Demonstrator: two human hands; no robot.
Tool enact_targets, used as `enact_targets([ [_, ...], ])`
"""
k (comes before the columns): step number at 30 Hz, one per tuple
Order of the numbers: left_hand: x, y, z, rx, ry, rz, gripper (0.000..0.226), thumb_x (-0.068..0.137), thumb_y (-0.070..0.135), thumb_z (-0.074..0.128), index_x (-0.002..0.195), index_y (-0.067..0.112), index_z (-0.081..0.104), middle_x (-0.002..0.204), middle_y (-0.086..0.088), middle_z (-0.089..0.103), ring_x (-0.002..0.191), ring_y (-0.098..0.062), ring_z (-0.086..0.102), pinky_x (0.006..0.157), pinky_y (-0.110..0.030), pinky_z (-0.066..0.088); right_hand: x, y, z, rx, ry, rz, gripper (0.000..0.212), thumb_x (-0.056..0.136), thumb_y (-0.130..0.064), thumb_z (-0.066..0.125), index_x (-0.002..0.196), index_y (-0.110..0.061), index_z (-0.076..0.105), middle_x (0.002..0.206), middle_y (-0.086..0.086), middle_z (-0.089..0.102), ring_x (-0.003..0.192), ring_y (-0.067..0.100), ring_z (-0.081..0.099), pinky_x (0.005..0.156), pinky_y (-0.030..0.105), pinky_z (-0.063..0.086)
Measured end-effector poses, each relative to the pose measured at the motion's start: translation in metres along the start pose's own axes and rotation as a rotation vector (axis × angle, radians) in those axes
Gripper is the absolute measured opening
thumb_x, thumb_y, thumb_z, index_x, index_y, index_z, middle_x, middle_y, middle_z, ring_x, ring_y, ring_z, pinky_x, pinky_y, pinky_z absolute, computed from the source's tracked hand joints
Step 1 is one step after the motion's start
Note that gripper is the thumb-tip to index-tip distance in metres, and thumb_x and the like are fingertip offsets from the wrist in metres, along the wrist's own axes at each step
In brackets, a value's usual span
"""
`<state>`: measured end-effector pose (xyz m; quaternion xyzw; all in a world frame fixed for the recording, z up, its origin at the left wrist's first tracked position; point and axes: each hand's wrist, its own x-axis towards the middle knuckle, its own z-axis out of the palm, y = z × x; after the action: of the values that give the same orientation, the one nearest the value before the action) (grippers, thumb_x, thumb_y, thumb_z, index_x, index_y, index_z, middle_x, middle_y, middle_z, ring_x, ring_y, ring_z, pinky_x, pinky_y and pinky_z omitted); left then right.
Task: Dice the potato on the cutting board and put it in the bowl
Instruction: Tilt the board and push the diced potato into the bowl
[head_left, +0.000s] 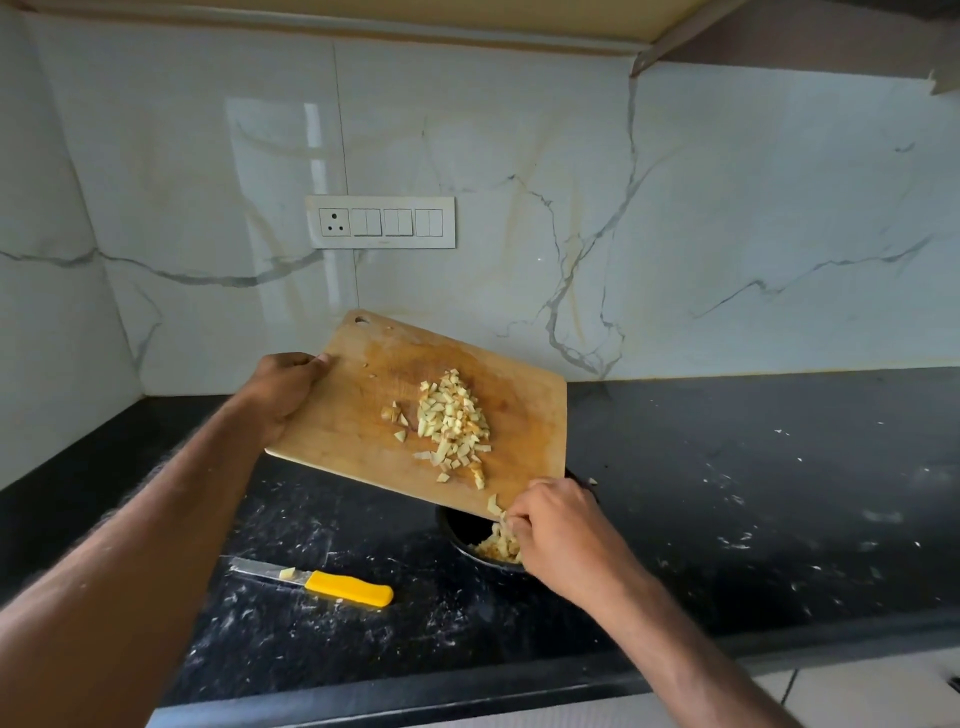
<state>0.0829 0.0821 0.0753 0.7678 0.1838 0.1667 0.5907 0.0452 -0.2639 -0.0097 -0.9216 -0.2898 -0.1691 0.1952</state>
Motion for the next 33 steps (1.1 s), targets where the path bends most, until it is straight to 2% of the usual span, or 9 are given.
enact_targets([
  [2,-0.002,-0.001,0.001,-0.008,-0.007,-0.008,0.04,0.098,0.043,0.062,0.124,0.013,0.065,0.109,-0.011,0.07,0.096,-0.034,0.071,0.093,-0.054,0.057,0.006,-0.004,0.001,0.018,0.058,0.001,0.035,0.093,-0.005,0.062,0.064,-0.025,0.065,0.075,-0.013,0.056,0.066,0.003,0.057,0.062,0.009,0.045],
  [4,-0.004,-0.002,0.003,-0.021,-0.003,-0.013,0.038,0.099,0.041,0.061,0.123,0.013,0.064,0.109,-0.01,0.07,0.096,-0.034,0.07,0.092,-0.053,0.057,0.019,-0.009,0.0,0.084,0.128,0.001,0.015,0.095,-0.011,0.065,0.095,-0.02,0.077,0.094,-0.011,0.064,0.078,0.002,0.062,0.074,0.011,0.052],
  [6,-0.006,-0.001,0.004,-0.029,-0.001,-0.007,0.031,0.099,0.041,0.061,0.117,0.015,0.065,0.107,-0.011,0.07,0.095,-0.034,0.071,0.09,-0.052,0.058,0.039,-0.013,0.003,0.132,0.21,-0.015,0.02,0.095,-0.016,0.068,0.114,-0.017,0.073,0.111,-0.008,0.067,0.092,0.004,0.064,0.089,0.016,0.053],
  [10,-0.011,0.001,0.005,-0.051,-0.019,-0.001,0.022,0.1,0.038,0.061,0.098,0.017,0.066,0.104,-0.014,0.071,0.093,-0.036,0.072,0.089,-0.055,0.058,0.091,-0.021,0.009,0.148,0.244,-0.069,0.027,0.097,-0.018,0.062,0.124,-0.016,0.066,0.127,-0.006,0.06,0.116,0.009,0.055,0.104,0.018,0.033],
  [16,-0.014,0.006,0.003,-0.023,-0.019,0.019,0.021,0.101,0.04,0.059,0.098,0.02,0.066,0.106,-0.013,0.071,0.095,-0.035,0.072,0.092,-0.055,0.057,0.157,-0.037,0.005,0.093,0.149,-0.121,0.036,0.103,-0.024,0.052,0.137,-0.014,0.057,0.14,0.001,0.053,0.125,0.017,0.052,0.11,0.035,0.042],
  [20,-0.01,0.003,0.001,-0.01,-0.017,0.019,0.031,0.101,0.041,0.059,0.111,0.013,0.068,0.106,-0.013,0.072,0.095,-0.035,0.072,0.09,-0.052,0.058,0.164,-0.041,0.01,0.062,0.141,-0.1,0.031,0.101,-0.029,0.056,0.126,-0.013,0.067,0.124,0.001,0.063,0.113,0.019,0.059,0.097,0.036,0.052],
  [23,-0.009,-0.001,-0.001,-0.025,0.006,0.024,0.028,0.101,0.04,0.06,0.101,0.014,0.071,0.1,-0.014,0.075,0.088,-0.033,0.075,0.083,-0.05,0.061,0.154,-0.04,0.014,0.031,0.208,-0.142,0.021,0.098,-0.022,0.061,0.112,-0.011,0.072,0.107,0.001,0.067,0.101,0.019,0.062,0.087,0.034,0.057],
  [28,-0.01,0.0,-0.001,-0.021,0.002,0.024,0.026,0.1,0.041,0.061,0.099,0.017,0.071,0.101,-0.013,0.075,0.089,-0.034,0.074,0.087,-0.053,0.059,0.139,-0.035,0.015,0.031,0.259,-0.155,0.024,0.095,-0.018,0.064,0.116,-0.011,0.072,0.109,-0.001,0.068,0.103,0.018,0.062,0.087,0.033,0.057],
  [33,-0.011,0.004,0.001,-0.009,0.004,0.035,0.023,0.1,0.04,0.06,0.093,0.019,0.068,0.1,-0.012,0.073,0.088,-0.032,0.074,0.072,-0.041,0.061,0.126,-0.028,0.014,0.03,0.266,-0.165,0.023,0.097,-0.02,0.063,0.116,-0.012,0.072,0.109,-0.001,0.068,0.102,0.017,0.06,0.088,0.031,0.056],
])
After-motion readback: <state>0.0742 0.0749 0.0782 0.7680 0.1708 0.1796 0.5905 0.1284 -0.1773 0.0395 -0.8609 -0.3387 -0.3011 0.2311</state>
